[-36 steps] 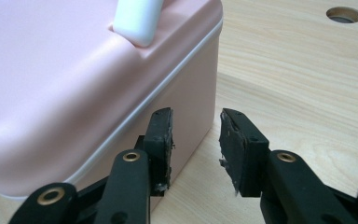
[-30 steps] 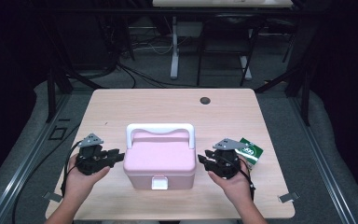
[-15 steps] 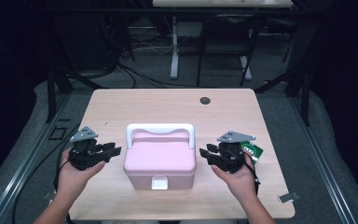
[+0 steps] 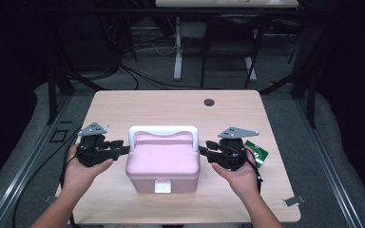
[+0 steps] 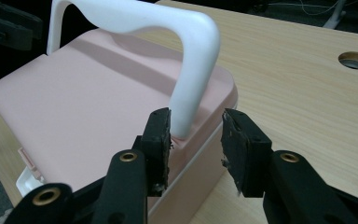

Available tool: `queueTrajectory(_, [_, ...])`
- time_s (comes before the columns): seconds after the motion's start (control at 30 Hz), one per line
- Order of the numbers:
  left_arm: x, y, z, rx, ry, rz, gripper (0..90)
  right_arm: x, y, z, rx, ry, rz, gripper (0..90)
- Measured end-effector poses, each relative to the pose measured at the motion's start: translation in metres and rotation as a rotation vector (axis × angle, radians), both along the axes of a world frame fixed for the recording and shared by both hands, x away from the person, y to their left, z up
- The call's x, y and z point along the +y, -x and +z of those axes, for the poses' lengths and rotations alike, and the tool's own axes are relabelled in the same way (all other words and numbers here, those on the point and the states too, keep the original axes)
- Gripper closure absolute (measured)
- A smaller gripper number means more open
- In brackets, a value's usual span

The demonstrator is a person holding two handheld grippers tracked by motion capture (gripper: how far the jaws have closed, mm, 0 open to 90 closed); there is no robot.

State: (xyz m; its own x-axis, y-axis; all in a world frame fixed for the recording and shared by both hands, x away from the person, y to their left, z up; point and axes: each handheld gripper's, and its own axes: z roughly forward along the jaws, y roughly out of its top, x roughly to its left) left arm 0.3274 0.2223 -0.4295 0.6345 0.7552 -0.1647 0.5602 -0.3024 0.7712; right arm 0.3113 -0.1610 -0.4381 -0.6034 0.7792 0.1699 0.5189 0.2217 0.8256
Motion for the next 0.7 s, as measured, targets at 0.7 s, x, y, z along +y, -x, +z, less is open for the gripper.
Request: queueTrajectory(0.7, [-0.012,-0.01,-0.007,0.007,0.004,-0.003,61.8,0.02,-0.015,-0.01,0.019,-0.031,0.034,62.8])
